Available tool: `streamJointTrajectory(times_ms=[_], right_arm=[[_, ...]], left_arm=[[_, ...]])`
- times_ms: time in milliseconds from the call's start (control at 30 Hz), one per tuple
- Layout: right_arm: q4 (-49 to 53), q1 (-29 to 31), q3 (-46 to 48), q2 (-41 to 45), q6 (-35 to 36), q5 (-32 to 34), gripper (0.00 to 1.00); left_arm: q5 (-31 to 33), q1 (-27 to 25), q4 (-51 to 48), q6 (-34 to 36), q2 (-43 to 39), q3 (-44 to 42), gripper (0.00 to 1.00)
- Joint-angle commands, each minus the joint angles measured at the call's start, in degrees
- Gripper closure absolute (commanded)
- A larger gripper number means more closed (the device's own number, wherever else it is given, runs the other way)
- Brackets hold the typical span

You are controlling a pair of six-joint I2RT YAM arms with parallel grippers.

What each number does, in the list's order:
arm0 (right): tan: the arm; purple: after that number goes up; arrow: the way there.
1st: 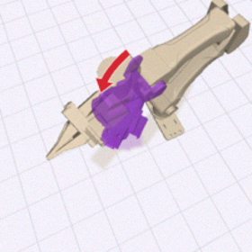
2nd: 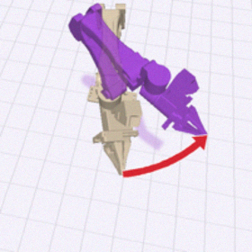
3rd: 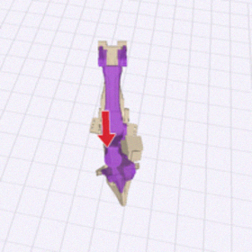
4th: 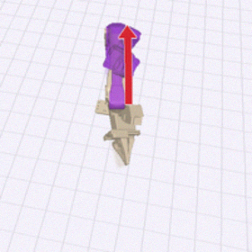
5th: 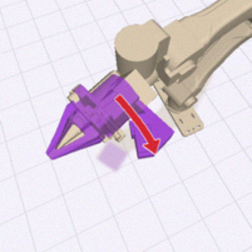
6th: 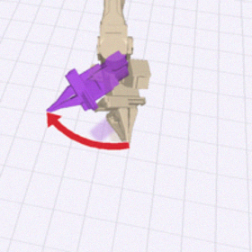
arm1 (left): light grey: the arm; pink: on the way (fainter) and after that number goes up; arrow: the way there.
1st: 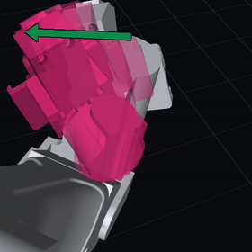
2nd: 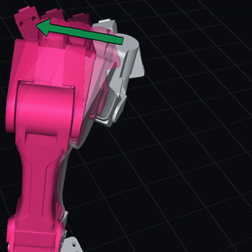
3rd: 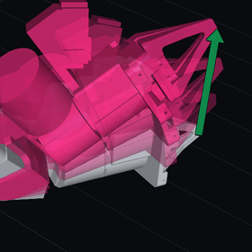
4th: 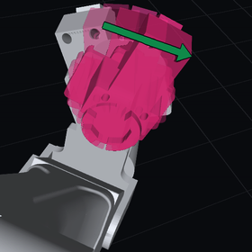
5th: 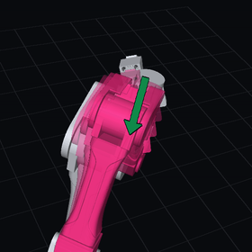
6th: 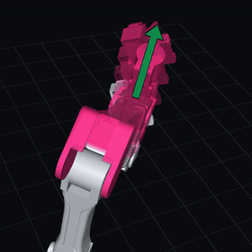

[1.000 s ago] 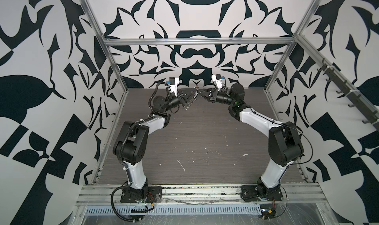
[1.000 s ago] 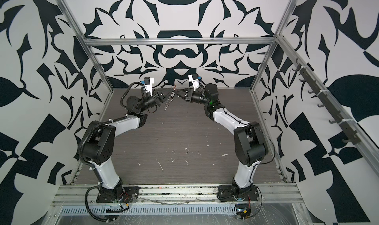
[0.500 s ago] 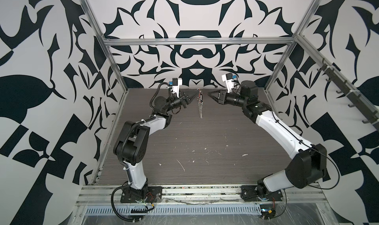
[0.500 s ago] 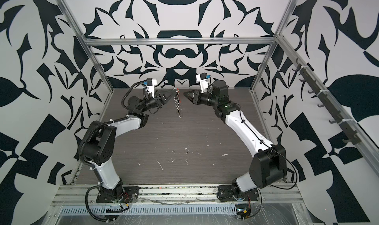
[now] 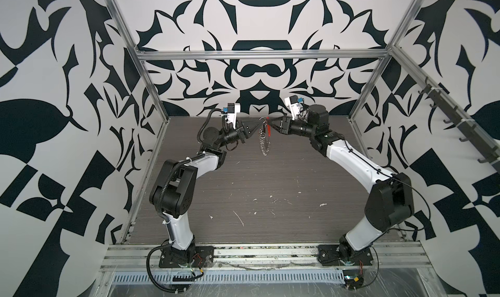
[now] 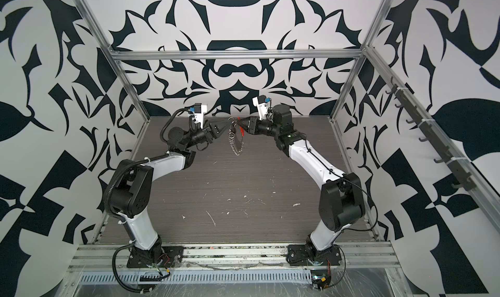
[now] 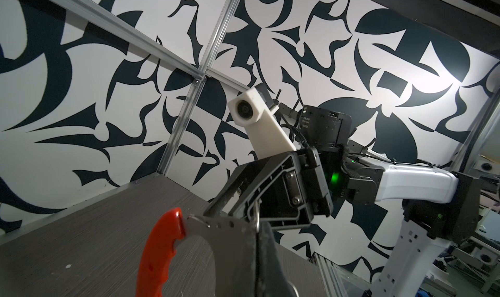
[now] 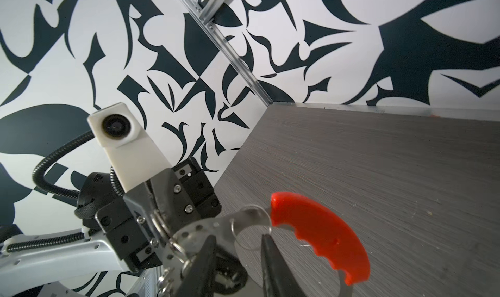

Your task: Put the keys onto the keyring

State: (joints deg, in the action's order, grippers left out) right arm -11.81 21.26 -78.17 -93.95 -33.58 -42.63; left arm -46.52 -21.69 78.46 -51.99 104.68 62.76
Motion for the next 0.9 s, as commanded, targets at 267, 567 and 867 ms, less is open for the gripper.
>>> streamJointTrajectory(times_ms=[267,567,867], right_arm=[[-19.4,0.4,0.9,0.6,-7.9,-5.1,0.59],[-21.1,1.0,1.3,-1.2,-9.4,-6.8,0.62],[-21.3,1.5,3.3,-1.1,-9.0,-6.8,0.71]], left_arm=[[-0.5,0.6,4.1,-2.7,0.4,1.6,1.00],[0.0,0.8,4.1,-2.7,0.4,1.8,1.00],[0.4,1.0,4.2,-3.1,0.0,2.1,1.00]])
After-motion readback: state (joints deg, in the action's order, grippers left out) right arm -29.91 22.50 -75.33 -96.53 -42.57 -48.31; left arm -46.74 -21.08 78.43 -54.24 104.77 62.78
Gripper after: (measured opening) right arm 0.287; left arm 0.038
